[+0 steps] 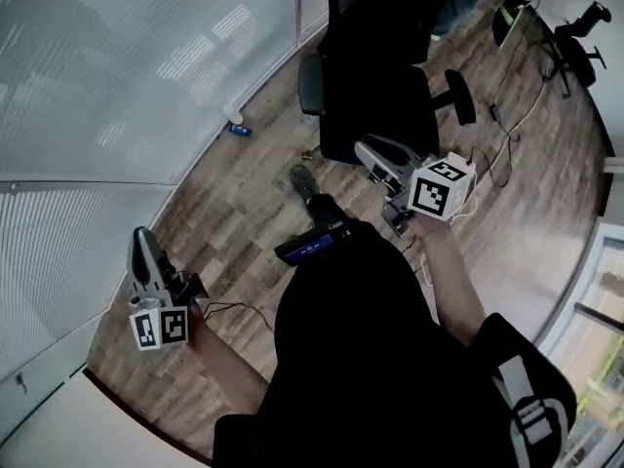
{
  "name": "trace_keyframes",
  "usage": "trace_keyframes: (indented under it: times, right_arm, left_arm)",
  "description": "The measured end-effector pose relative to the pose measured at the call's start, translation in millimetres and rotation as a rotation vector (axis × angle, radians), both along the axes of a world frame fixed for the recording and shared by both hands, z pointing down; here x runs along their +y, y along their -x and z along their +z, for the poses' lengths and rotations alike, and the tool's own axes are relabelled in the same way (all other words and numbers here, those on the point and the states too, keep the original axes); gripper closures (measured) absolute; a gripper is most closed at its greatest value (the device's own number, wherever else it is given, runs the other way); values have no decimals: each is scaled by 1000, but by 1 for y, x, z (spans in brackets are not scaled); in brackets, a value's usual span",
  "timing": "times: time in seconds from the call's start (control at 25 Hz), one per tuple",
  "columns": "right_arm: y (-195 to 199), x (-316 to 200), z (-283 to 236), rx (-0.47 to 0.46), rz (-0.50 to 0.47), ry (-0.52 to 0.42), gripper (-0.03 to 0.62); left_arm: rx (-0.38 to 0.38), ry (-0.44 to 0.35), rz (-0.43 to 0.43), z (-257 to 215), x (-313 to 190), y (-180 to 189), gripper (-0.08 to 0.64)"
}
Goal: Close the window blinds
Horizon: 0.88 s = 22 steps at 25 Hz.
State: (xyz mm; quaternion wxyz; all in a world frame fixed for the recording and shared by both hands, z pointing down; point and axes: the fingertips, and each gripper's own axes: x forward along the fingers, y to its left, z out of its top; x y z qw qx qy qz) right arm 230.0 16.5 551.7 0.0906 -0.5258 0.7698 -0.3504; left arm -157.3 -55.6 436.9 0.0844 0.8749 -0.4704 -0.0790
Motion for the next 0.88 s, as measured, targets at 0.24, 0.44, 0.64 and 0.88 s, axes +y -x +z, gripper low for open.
trace_keyframes:
  times: [0.24, 0.44, 0.64, 0.88]
  right_arm:
    - [9, 32, -32, 7, -62, -87, 491]
    - [57, 9, -55, -30, -258, -180, 491]
    - [31, 30, -62, -77, -332, -193, 491]
    - [-27, 51, -49, -196, -367, -156, 491]
  left_arm:
    - [27, -30, 1, -16, 56, -14, 541]
    - [38, -42, -105, -16, 90, -7, 541]
    - [26, -17, -173, -11, 129, -42, 541]
    - [-133, 22, -238, -17, 202, -108, 541]
